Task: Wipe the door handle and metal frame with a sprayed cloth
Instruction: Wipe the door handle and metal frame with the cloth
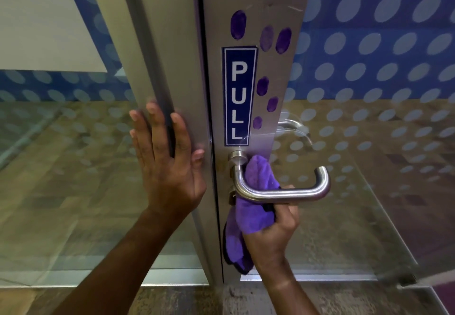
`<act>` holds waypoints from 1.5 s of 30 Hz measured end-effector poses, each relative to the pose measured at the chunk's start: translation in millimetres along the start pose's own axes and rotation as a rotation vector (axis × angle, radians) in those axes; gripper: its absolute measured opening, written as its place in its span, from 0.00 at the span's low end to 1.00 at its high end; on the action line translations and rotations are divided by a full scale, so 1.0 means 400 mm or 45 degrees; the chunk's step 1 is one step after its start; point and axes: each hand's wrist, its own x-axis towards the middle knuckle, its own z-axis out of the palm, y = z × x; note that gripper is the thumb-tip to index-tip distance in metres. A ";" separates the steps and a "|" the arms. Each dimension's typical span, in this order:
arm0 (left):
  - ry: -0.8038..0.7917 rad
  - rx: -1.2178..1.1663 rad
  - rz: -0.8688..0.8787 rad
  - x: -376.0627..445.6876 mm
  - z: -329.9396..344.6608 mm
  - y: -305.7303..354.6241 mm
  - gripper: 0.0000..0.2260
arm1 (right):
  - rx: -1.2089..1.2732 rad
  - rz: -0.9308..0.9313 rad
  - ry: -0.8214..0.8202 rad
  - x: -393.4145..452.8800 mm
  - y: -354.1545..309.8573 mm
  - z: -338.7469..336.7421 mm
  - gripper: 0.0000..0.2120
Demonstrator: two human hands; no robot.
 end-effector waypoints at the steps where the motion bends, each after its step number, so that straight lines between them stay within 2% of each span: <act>1: -0.004 0.007 -0.011 0.001 0.000 0.000 0.29 | -0.076 -0.101 -0.073 0.005 0.013 -0.010 0.17; 4: 0.002 0.005 -0.027 0.000 0.001 0.003 0.30 | -0.311 -0.269 -0.248 0.013 0.049 -0.056 0.22; 6: -0.006 0.002 -0.026 0.000 -0.001 0.005 0.30 | -0.335 -0.176 -0.267 0.006 0.054 -0.078 0.25; 8: -0.014 0.003 -0.024 0.003 -0.004 0.006 0.30 | -0.165 -0.003 -0.161 -0.002 0.036 -0.071 0.24; 10: -0.033 0.006 -0.032 0.005 -0.007 0.007 0.30 | 0.049 0.144 -0.015 -0.002 0.016 -0.038 0.18; 12: -0.041 -0.004 -0.031 0.003 -0.008 0.009 0.29 | 0.191 0.223 0.045 -0.001 0.002 -0.009 0.14; 14: -0.022 -0.010 -0.025 0.002 -0.006 0.010 0.29 | 0.219 0.162 -0.006 0.002 0.006 -0.003 0.14; 18: -0.010 -0.001 -0.040 0.004 -0.002 0.013 0.30 | 0.214 -0.045 -0.184 0.031 0.036 -0.027 0.22; 21: -0.027 -0.012 -0.052 0.001 -0.003 0.013 0.32 | 0.146 -0.093 -0.196 0.037 0.050 -0.034 0.21; 23: -0.036 -0.010 -0.053 0.001 -0.005 0.012 0.32 | 0.221 -0.004 -0.144 0.031 0.049 -0.032 0.18; 26: -0.048 -0.002 -0.059 0.000 -0.004 0.012 0.32 | 0.485 0.287 -0.032 0.018 0.027 -0.013 0.23; 28: -0.042 0.000 -0.056 0.000 -0.003 0.012 0.31 | 0.570 0.350 -0.001 0.007 0.015 0.000 0.20; 31: -0.019 0.008 -0.063 0.001 0.000 0.011 0.31 | 0.511 0.263 -0.051 0.016 0.027 -0.008 0.16; 35: -0.033 0.008 -0.043 0.002 -0.003 0.009 0.32 | 0.193 -0.047 -0.196 0.015 0.064 -0.051 0.12; 38: -0.035 0.006 -0.039 0.003 -0.004 0.010 0.33 | 0.128 0.006 -0.174 0.005 0.069 -0.058 0.11; 42: -0.039 0.011 -0.044 0.003 -0.006 0.011 0.32 | 0.420 0.217 -0.094 0.019 0.036 -0.021 0.17; 45: -0.033 0.022 -0.035 0.003 -0.005 0.011 0.33 | 0.375 0.102 -0.121 0.025 0.036 -0.019 0.17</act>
